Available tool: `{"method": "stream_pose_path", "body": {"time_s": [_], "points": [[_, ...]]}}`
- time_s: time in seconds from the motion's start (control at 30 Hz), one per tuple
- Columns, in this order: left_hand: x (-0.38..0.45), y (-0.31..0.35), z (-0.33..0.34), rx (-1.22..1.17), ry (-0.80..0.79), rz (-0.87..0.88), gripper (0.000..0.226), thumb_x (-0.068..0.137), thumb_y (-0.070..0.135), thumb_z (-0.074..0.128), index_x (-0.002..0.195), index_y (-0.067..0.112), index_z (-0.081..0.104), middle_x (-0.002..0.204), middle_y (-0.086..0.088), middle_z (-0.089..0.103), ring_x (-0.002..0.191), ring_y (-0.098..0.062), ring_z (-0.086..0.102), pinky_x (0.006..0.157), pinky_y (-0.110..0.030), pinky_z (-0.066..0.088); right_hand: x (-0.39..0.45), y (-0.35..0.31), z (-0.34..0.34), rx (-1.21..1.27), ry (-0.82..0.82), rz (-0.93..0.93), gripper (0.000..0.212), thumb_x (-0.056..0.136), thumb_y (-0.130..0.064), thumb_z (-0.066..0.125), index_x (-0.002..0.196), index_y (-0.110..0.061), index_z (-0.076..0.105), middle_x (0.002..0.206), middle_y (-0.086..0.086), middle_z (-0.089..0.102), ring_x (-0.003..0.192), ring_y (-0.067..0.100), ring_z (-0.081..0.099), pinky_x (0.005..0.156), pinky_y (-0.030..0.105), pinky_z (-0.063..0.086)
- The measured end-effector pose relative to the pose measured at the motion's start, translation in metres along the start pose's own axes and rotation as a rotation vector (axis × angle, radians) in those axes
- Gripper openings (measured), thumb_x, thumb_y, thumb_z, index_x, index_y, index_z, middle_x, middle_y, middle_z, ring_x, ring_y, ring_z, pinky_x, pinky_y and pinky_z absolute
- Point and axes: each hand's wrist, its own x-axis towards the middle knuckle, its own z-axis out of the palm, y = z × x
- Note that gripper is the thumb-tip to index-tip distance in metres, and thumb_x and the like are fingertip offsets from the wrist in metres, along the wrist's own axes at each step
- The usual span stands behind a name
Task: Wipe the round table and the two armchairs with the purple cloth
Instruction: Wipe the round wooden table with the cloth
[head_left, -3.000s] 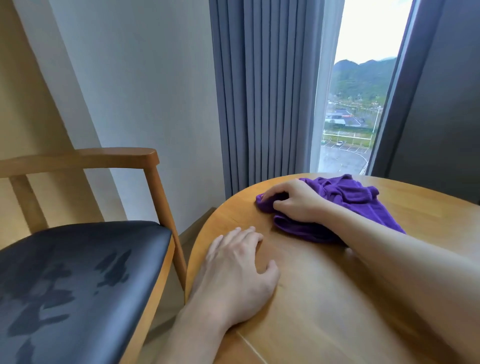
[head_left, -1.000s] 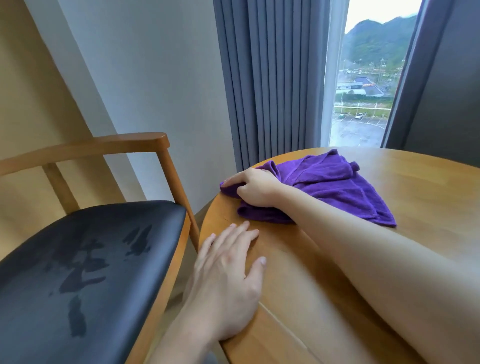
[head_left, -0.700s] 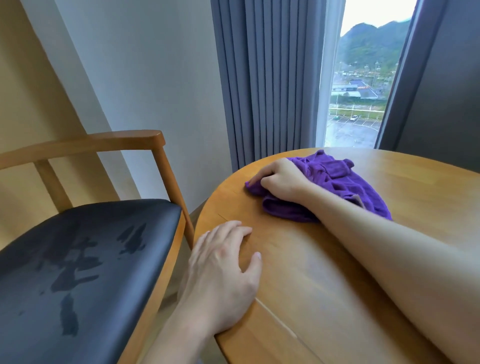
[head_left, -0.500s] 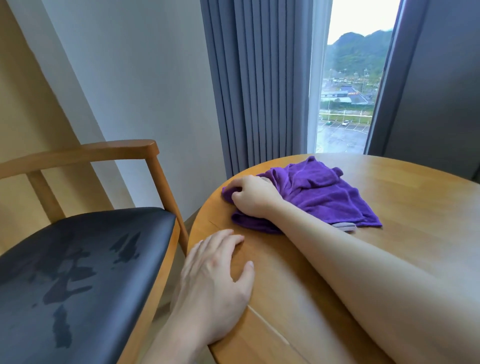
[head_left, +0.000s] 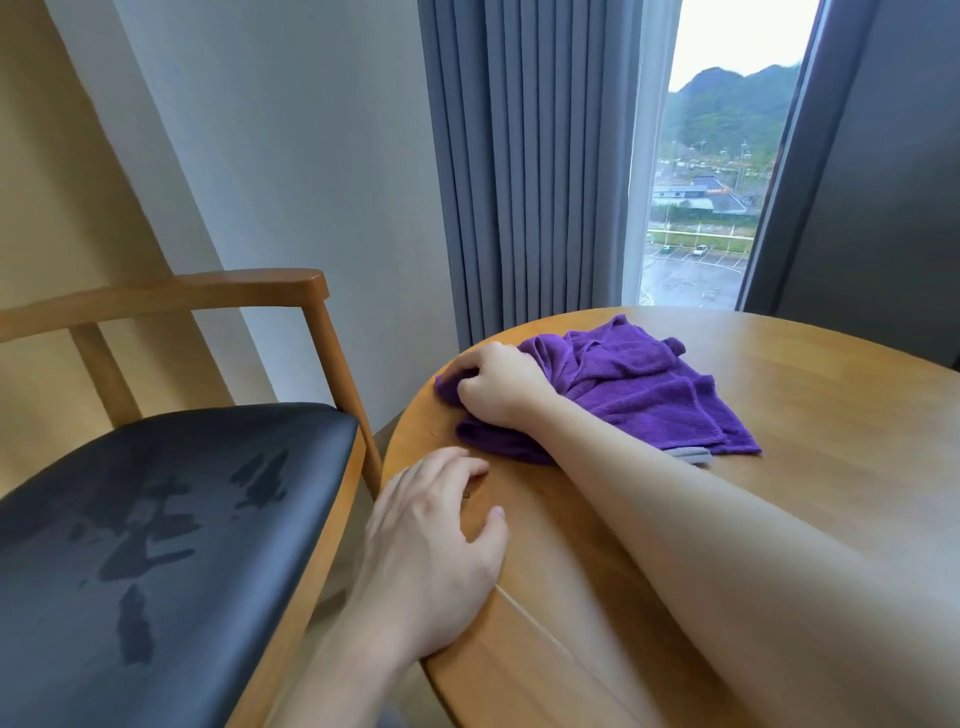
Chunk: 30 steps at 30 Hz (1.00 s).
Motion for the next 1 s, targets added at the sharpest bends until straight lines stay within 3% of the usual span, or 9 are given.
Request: {"method": "stream_pose_path", "body": {"time_s": [0.1, 0.27, 0.43, 0.57, 0.83, 1.0], "points": [[-0.006, 0.0, -0.001, -0.008, -0.003, 0.009, 0.04, 0.092, 0.046, 0.048, 0.133, 0.041, 0.049, 0.132, 0.032, 0.041, 0.125, 0.011, 0.031, 0.114, -0.021, 0.026, -0.01, -0.001, 0.0, -0.001, -0.078, -0.092, 0.051, 0.079, -0.008, 0.046, 0.111, -0.03, 0.078, 0.123, -0.008, 0.072, 0.118, 0.016, 0.062, 0.106, 0.032, 0.045], [-0.015, -0.004, -0.002, -0.019, -0.051, -0.005, 0.044, 0.093, 0.052, 0.041, 0.137, 0.047, 0.041, 0.135, 0.039, 0.029, 0.121, 0.023, 0.014, 0.116, -0.018, 0.013, -0.03, 0.029, -0.023, 0.083, -0.147, -0.123, 0.054, 0.079, 0.002, 0.043, 0.111, -0.024, 0.078, 0.126, -0.005, 0.071, 0.123, 0.015, 0.061, 0.109, 0.036, 0.045], [-0.006, 0.002, -0.006, 0.12, -0.136, 0.01, 0.052, 0.087, 0.059, 0.029, 0.137, 0.044, 0.037, 0.136, 0.032, 0.032, 0.125, 0.008, 0.027, 0.114, -0.025, 0.024, -0.041, 0.076, -0.058, -0.035, -0.032, 0.026, 0.043, 0.087, -0.013, 0.051, 0.12, -0.031, 0.073, 0.126, -0.01, 0.07, 0.119, 0.016, 0.06, 0.106, 0.037, 0.046], [0.019, 0.012, -0.008, 0.182, -0.265, 0.068, 0.051, 0.09, 0.06, 0.032, 0.138, 0.044, 0.032, 0.134, 0.025, 0.029, 0.131, 0.0, 0.026, 0.112, -0.03, 0.029, -0.061, 0.115, -0.092, -0.13, 0.069, 0.176, 0.042, 0.087, -0.024, 0.051, 0.124, -0.034, 0.069, 0.127, -0.006, 0.07, 0.119, 0.022, 0.06, 0.105, 0.039, 0.046], [0.078, 0.093, 0.042, 0.197, -0.576, 0.369, 0.064, 0.095, 0.063, 0.035, 0.152, 0.047, 0.008, 0.163, 0.014, 0.004, 0.151, -0.013, 0.006, 0.122, -0.038, 0.011, -0.124, 0.178, -0.155, -0.224, 0.222, 0.422, 0.04, 0.086, -0.026, 0.052, 0.122, -0.031, 0.069, 0.126, -0.005, 0.07, 0.117, 0.021, 0.061, 0.102, 0.035, 0.047], [0.108, 0.15, 0.08, 0.098, -0.59, 0.472, 0.065, 0.096, 0.059, 0.041, 0.154, 0.038, 0.019, 0.161, 0.006, 0.02, 0.148, -0.017, 0.016, 0.12, -0.039, 0.018, -0.156, 0.191, -0.171, -0.244, 0.255, 0.448, 0.04, 0.089, -0.025, 0.052, 0.125, -0.031, 0.067, 0.127, -0.007, 0.069, 0.117, 0.017, 0.06, 0.104, 0.035, 0.045]]}}
